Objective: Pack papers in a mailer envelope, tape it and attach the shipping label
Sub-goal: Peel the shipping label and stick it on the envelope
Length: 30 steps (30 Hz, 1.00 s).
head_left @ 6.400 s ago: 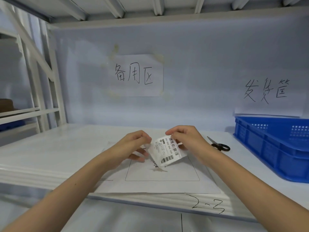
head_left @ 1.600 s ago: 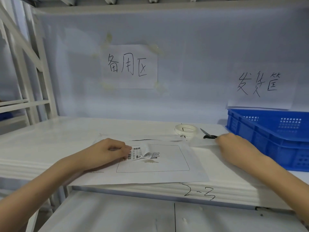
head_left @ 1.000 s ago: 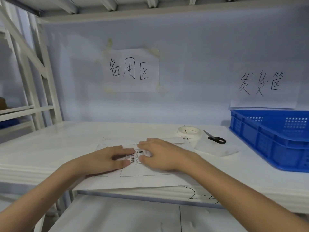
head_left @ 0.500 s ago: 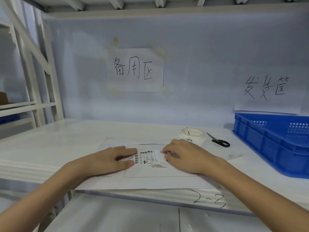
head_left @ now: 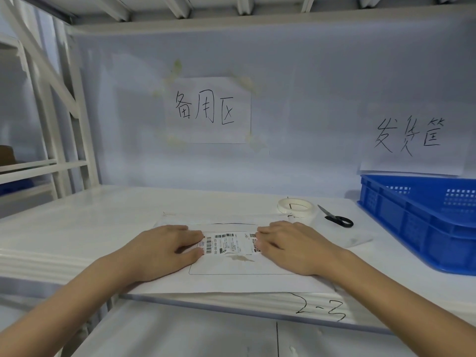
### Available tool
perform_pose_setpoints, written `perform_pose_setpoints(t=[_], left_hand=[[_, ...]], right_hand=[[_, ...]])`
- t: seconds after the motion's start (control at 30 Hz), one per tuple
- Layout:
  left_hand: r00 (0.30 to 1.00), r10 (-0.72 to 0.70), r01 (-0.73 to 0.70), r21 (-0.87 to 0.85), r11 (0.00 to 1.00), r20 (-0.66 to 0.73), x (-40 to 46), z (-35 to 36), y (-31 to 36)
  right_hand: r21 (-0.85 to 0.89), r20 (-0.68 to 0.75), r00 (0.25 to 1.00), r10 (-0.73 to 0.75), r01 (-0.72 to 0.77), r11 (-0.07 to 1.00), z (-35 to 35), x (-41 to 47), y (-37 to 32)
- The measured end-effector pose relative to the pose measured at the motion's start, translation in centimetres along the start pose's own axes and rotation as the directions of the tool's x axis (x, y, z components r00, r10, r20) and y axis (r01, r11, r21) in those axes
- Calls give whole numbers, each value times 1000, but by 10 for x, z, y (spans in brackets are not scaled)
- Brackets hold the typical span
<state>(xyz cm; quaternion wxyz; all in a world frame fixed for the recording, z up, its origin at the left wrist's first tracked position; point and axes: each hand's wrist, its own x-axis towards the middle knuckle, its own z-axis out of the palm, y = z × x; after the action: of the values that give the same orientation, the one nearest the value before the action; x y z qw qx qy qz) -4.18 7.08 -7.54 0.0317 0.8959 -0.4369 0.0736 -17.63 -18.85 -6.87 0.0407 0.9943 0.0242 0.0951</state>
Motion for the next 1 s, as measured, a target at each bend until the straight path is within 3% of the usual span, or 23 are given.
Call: perform_pose_setpoints(t=[0.1,0.2,0.23,0.3,0.33,0.4,0.73,1.0], left_hand=[[992,-18,30,98,995,-125,4,-6,7],[975,110,-103,46,994,-195,7,-7,27],[977,162,-170,-52,984,-135,7,-6,34],[964,263,-245,-233,941,47,4,-1,44],[952,286,-249,-267,931,110,2,2,46],[950,256,-210,-241,947,178,0,6,42],[982,104,-62,-249,967,158,-26,1,4],[984,169,-160,-149,976,54,-35,-4,-2]], right_hand=[[-101,-116,993,11,-23,995,-3,9,-10],[-105,-235,972,-27,2,995,0,25,-28],[-25,-190,981,-44,40,999,2,28,-34],[169,48,998,-47,38,985,8,29,-39],[238,158,986,-45,6,971,11,26,-38],[277,244,969,-38,-32,960,12,16,-32],[216,246,966,79,-134,967,11,-9,-1],[277,181,979,93,-141,950,12,-11,-2]])
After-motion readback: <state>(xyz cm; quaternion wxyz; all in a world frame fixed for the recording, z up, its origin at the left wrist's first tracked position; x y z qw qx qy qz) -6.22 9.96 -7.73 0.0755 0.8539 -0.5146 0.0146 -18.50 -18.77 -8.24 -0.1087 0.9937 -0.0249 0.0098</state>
